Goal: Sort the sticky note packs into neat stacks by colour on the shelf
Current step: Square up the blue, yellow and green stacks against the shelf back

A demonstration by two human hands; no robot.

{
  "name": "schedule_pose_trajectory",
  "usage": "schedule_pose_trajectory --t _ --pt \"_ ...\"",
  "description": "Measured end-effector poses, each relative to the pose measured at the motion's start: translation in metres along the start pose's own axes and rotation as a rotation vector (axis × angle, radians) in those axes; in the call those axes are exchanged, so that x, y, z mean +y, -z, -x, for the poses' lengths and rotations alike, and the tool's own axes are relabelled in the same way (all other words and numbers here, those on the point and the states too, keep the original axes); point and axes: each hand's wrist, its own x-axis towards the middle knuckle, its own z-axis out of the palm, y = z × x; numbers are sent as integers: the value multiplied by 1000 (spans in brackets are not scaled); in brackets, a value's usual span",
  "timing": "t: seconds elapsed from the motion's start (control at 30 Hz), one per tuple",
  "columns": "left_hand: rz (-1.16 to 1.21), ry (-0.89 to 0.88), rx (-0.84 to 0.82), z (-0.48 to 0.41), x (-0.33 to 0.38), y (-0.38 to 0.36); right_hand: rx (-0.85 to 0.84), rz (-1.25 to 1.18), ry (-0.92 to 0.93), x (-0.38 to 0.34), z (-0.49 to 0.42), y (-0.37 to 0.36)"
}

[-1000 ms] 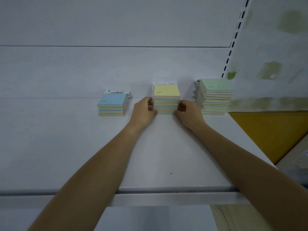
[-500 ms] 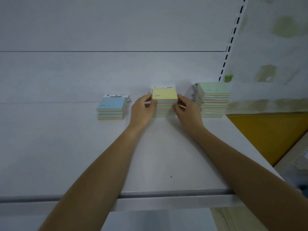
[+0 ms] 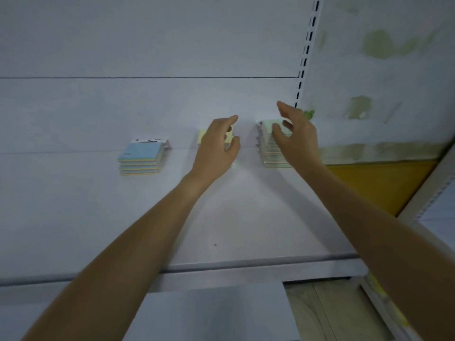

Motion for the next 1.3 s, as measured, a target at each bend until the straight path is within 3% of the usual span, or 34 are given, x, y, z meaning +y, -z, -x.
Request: schedule_pose_trajectory --t 0.2,0.4,0.8,1.3 --pt "-108 354 -251 -9 35 -67 13 -22 -321 51 3 33" --pt "-200 580 -229 -6 24 -98 -194 -151 -619 60 11 16" --pt "-26 499 -215 -8 -2 -103 -161 -28 -518 76 12 0" --pt "-31 409 -122 -5 -2 -105 -94 -26 -447 76 17 10"
